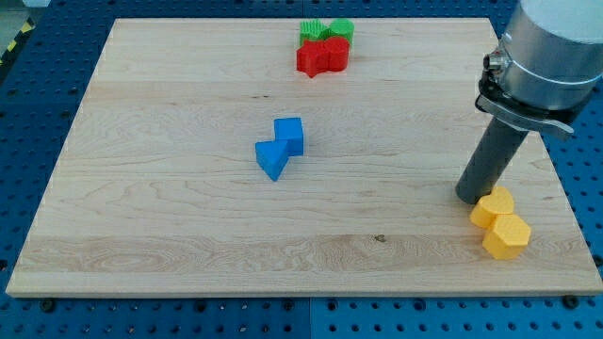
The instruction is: Move your arm to the center right of the board
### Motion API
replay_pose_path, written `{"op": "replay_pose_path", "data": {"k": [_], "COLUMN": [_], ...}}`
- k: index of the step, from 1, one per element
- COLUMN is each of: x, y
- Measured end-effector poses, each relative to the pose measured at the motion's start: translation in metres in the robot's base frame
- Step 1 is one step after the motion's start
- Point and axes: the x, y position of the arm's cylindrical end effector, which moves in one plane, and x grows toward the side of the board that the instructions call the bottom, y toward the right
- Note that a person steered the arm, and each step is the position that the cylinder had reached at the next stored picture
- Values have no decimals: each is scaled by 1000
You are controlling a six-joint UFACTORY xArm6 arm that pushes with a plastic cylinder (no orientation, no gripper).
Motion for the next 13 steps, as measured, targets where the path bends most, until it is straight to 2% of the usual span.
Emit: {"op": "replay_pose_path", "data": {"k": [4,7,10,13], "x": [-23,-60,-69,-88], "y": [-8,-9,-7,26]}}
